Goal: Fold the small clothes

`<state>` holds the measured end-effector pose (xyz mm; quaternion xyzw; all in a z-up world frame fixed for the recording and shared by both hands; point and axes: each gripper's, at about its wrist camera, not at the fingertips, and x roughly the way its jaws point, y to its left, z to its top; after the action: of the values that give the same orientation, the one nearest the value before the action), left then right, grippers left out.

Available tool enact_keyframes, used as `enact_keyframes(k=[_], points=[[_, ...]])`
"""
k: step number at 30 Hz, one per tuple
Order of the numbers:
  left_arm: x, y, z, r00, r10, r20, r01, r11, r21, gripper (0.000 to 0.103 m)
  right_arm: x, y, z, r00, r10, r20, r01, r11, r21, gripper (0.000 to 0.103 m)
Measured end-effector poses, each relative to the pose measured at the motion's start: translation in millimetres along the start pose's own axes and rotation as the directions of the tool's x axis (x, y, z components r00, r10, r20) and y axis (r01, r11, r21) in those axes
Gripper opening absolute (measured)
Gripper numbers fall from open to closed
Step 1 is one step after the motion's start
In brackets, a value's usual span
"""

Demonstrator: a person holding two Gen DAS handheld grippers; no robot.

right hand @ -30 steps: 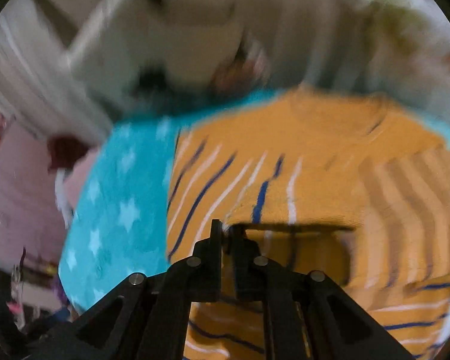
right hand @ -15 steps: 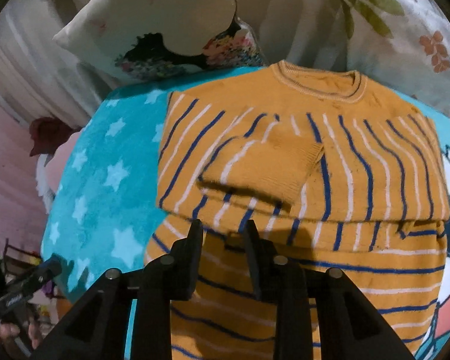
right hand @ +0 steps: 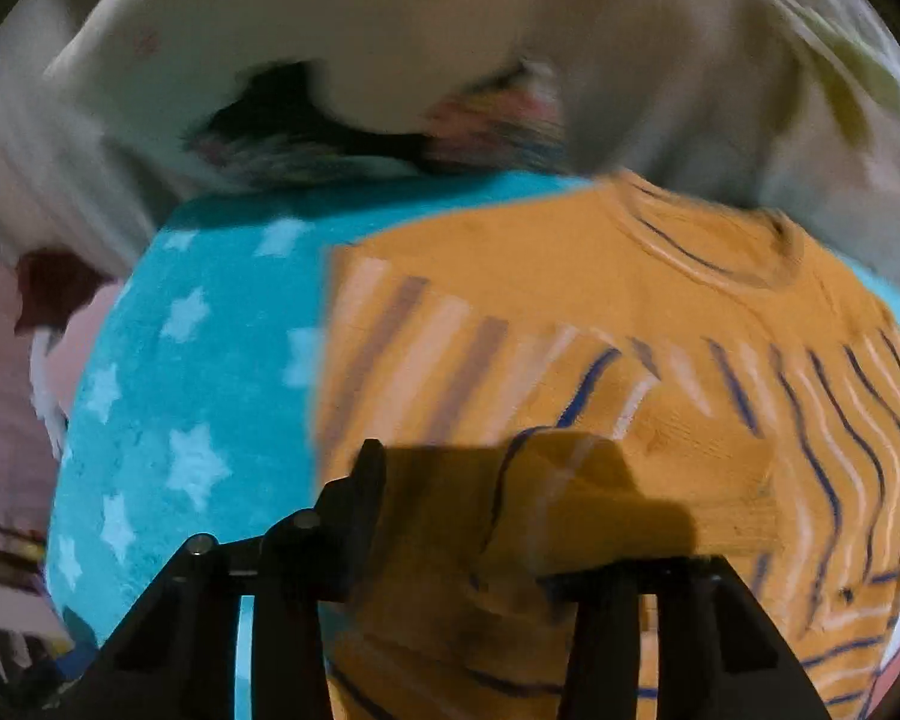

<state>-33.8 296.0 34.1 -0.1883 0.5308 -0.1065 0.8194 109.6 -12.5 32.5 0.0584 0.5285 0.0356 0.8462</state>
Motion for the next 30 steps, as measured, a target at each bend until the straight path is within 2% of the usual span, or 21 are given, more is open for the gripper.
enact_keyframes(k=[1, 4, 8, 10, 12, 14, 16, 19, 21, 23, 25, 26, 30], points=[[0.2, 1.1, 0.5, 1.0, 0.001, 0.0, -0.001, 1.0, -0.002, 0.053, 4.1, 15.3, -0.7, 1.0, -0.008, -0.002, 0.008, 0.998, -0.055, 0.071], [2.8, 1.3, 2.1, 1.0, 0.005, -0.003, -0.005, 1.0, 0.003, 0.053, 9.1, 55.9, -13.9, 1.0, 0.006, -0.012, -0.009, 0.979, -0.206, 0.072], [12.5, -1.0, 6.6, 1.0, -0.002, -0.023, 0.002, 1.0, 0.01, 0.053, -6.2, 92.9, -43.6, 1.0, 0.003, 0.02, 0.006, 0.906, -0.423, 0.072], [16.1, -6.1, 9.2, 0.999, -0.012, -0.03, 0.013, 1.0, 0.027, 0.053, -15.9, 95.2, -58.8, 0.999, 0.038, -0.006, -0.037, 0.883, -0.469, 0.072], [19.6, -13.3, 12.5, 0.999, -0.02, -0.033, 0.022, 0.998, 0.052, 0.053, -26.8, 82.4, -69.4, 0.999, 0.037, -0.022, -0.043, 0.89, -0.454, 0.072], [24.3, -20.3, 15.6, 0.999, -0.028, -0.041, 0.031, 0.997, 0.071, 0.053, -35.1, 63.5, -76.2, 0.998, 0.044, -0.034, -0.053, 0.921, -0.385, 0.072], [31.3, -28.7, 18.5, 0.998, -0.038, -0.049, 0.043, 0.994, 0.097, 0.054, -50.6, 20.6, -81.8, 0.998, 0.045, -0.038, -0.053, 0.97, -0.236, 0.072], [46.8, -45.4, 24.3, 0.999, -0.027, -0.046, 0.034, 0.986, 0.165, 0.055, -75.0, -49.8, -94.7, 1.0, 0.004, -0.012, -0.005, 1.0, -0.014, 0.072], [58.9, -51.7, 28.3, 0.999, -0.006, -0.045, 0.014, 0.981, 0.193, 0.056, -91.3, -107.7, -106.9, 0.997, -0.081, 0.001, 0.08, 0.985, 0.153, 0.072], [71.3, -56.6, 34.0, 0.999, 0.0, -0.038, 0.008, 0.978, 0.208, 0.059, -102.7, -158.2, -120.8, 0.99, -0.143, -0.021, 0.143, 0.946, 0.29, 0.072], [79.9, -61.5, 41.6, 1.0, 0.015, 0.008, -0.016, 0.976, 0.217, 0.066, -112.2, -190.0, -129.9, 0.978, -0.205, -0.028, 0.201, 0.912, 0.357, 0.072], [84.5, -63.6, 45.6, 0.999, 0.021, 0.027, -0.027, 0.976, 0.217, 0.068, -119.9, -209.1, -137.1, 0.966, -0.259, -0.027, 0.249, 0.889, 0.384, 0.072], [95.2, -70.2, 53.6, 0.993, 0.082, 0.088, -0.099, 0.971, 0.216, 0.069, -131.5, -268.3, -151.3, 0.924, -0.377, -0.061, 0.363, 0.819, 0.445, 0.072]])
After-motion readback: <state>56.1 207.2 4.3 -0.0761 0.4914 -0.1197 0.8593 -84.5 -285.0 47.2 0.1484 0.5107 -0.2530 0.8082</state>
